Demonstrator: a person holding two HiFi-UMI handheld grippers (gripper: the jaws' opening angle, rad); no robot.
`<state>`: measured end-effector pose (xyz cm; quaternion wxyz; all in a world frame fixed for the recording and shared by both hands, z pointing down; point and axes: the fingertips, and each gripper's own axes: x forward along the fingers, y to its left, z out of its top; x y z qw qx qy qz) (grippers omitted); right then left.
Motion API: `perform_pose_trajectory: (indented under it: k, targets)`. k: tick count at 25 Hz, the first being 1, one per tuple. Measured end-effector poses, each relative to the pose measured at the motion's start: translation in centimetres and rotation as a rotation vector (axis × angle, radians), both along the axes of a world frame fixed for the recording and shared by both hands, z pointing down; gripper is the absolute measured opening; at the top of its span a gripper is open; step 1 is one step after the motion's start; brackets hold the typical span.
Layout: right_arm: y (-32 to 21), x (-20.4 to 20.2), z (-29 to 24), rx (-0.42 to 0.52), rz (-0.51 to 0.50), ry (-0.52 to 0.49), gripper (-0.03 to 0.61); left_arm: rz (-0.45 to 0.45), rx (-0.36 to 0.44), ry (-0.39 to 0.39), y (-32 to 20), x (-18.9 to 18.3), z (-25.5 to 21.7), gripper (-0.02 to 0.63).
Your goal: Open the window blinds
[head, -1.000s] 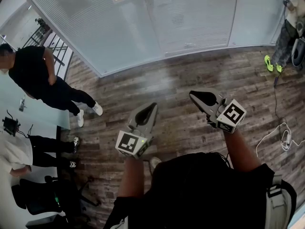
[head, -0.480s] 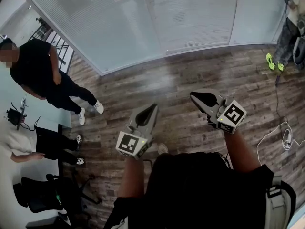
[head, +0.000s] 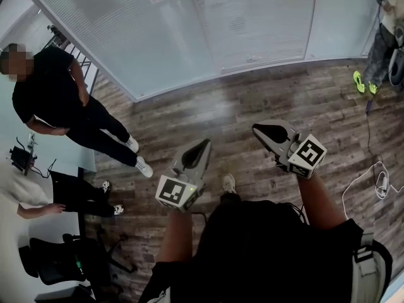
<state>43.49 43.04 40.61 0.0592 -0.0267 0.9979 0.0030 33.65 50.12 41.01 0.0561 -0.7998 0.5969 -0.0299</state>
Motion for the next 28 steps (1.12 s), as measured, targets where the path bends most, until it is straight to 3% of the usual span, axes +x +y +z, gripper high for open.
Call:
perform_pose_trajectory:
  k: [7, 11, 16, 28]
  targets:
    - [-1.4, -1.9, -0.5, -0.022, 0.008, 0.007, 0.006, 0.016, -0.012, -0.004, -2.0, -1.7, 0.0, 0.005]
    - [-3.1, -3.8, -0.3, -0.010, 0.015, 0.021, 0.006, 0.026, -0.045, 0.031, -3.9, -3.3, -0.3, 0.003]
    - [-5.7, -7.2, -0.8, 0.001, 0.015, 0.021, 0.006, 0.029, 0.013, 0.027, -7.0, -7.1, -0.1, 0.005]
    - [-12.1, -15.1, -1.6, 0.021, 0.047, 0.019, 0.006, 0.077, -0.022, 0.033, -13.9, -14.6, -1.4, 0.005]
